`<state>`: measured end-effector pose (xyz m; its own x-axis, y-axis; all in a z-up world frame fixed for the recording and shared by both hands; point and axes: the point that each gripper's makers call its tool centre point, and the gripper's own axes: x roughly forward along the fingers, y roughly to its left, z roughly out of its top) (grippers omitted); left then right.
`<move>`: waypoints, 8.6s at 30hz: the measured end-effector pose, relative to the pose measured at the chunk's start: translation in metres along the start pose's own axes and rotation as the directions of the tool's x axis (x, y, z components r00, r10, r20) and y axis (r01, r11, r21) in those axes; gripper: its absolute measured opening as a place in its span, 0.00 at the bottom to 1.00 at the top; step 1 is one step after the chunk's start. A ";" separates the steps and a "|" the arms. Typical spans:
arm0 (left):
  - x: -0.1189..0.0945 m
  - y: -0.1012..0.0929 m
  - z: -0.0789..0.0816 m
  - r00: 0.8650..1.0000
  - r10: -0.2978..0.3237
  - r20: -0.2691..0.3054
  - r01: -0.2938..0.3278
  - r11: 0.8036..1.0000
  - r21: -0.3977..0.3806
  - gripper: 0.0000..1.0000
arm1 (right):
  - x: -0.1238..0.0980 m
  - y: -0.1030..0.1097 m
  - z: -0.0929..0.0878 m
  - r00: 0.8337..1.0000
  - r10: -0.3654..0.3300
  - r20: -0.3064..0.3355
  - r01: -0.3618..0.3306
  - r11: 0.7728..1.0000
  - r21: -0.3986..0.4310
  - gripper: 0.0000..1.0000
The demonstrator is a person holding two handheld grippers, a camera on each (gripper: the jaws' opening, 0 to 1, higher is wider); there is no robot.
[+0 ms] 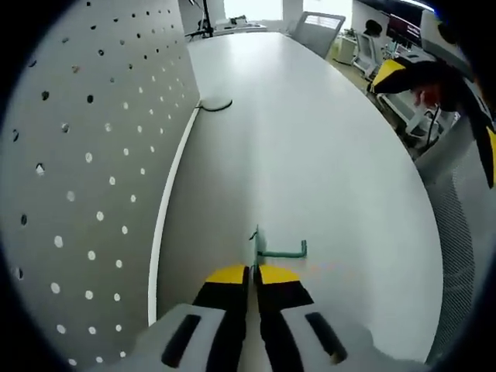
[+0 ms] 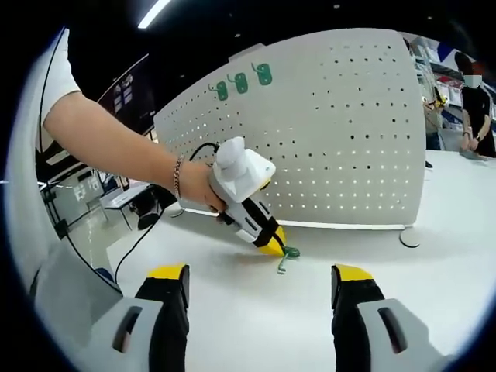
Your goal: Insert the hook assembly into the mounting plate slot until the hook locks in place.
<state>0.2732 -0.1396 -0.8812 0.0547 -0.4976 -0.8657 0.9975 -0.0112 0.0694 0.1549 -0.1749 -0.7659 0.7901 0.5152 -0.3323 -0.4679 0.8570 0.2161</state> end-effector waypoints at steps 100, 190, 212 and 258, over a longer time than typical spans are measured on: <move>-0.145 -0.014 0.054 0.762 0.314 0.566 -0.155 0.937 -0.312 0.03 | 0.000 0.010 0.014 0.998 0.039 0.051 -0.039 0.999 0.003 0.73; -0.241 -0.032 0.049 0.518 0.537 0.666 -0.241 0.838 -0.489 0.04 | 0.022 0.080 0.122 0.865 0.255 0.432 -0.327 0.939 0.102 0.56; -0.244 -0.032 0.046 0.508 0.552 0.661 -0.248 0.829 -0.501 0.04 | 0.044 0.098 0.139 0.839 0.300 0.453 -0.387 0.915 0.110 0.45; -0.247 -0.040 0.051 0.485 0.563 0.669 -0.239 0.821 -0.518 0.03 | 0.060 0.100 0.148 0.852 0.282 0.441 -0.381 0.912 0.154 0.05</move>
<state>0.2172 -0.0601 -0.6446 0.5589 -0.8278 -0.0492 0.8290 0.5592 0.0070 0.2144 -0.0610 -0.6285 0.7161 0.6737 0.1825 -0.6666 0.5827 0.4648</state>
